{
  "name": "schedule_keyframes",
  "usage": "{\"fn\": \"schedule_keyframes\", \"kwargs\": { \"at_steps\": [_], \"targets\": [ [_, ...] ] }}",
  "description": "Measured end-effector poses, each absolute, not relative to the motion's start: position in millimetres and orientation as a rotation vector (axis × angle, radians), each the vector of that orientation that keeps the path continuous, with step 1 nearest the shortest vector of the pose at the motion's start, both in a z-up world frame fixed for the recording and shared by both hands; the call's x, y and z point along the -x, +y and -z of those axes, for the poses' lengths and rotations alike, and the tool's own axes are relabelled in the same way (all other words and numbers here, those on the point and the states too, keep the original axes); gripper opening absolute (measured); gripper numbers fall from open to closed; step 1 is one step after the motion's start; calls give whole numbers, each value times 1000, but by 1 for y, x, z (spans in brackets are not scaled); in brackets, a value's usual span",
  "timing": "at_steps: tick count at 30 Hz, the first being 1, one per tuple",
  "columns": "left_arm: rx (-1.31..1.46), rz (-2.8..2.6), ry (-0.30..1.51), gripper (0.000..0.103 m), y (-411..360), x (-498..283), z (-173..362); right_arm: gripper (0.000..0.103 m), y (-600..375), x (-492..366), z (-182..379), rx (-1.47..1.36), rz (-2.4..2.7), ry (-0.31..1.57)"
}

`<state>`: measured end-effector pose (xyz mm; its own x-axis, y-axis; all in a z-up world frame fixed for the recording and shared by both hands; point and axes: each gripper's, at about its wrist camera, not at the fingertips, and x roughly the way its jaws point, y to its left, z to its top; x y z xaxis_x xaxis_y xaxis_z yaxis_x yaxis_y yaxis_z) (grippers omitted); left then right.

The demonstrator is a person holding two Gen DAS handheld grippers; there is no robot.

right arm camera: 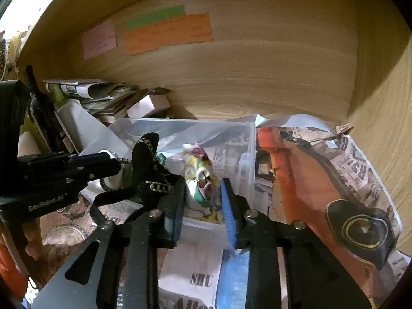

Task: Organize soft objects
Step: 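Open the left tool to drop the bracelet while the right tool drops the floral toy in the box, then grasp the yellow-green sponge with the left tool while the right tool grasps the bagged steel wool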

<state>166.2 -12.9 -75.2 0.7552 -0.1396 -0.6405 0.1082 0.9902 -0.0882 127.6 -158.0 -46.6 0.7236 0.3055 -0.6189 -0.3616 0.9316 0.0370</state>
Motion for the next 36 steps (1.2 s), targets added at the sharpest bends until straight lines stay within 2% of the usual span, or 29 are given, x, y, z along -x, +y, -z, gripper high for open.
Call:
{"fn": "schedule_keyframes", "kwargs": {
  "at_steps": [6,9,11,13,20,36],
  "targets": [
    [42,114,638,62,-10,-145,57,49,-162,-110,27,77,-365,598],
    [28,107,599,69,-10,-131,48,63,-163,-96,15,81,-362,546],
    [27,104,580,78,-10,-122,43,76,-162,-88,9,87,-360,516],
    [25,96,560,86,-9,-111,39,83,-161,-79,6,90,-364,493],
    [11,75,539,98,-8,-82,41,84,-160,-62,13,75,-399,517],
    [34,81,788,99,-8,-71,120,84,-143,-45,89,55,-493,790]
  ]
}}
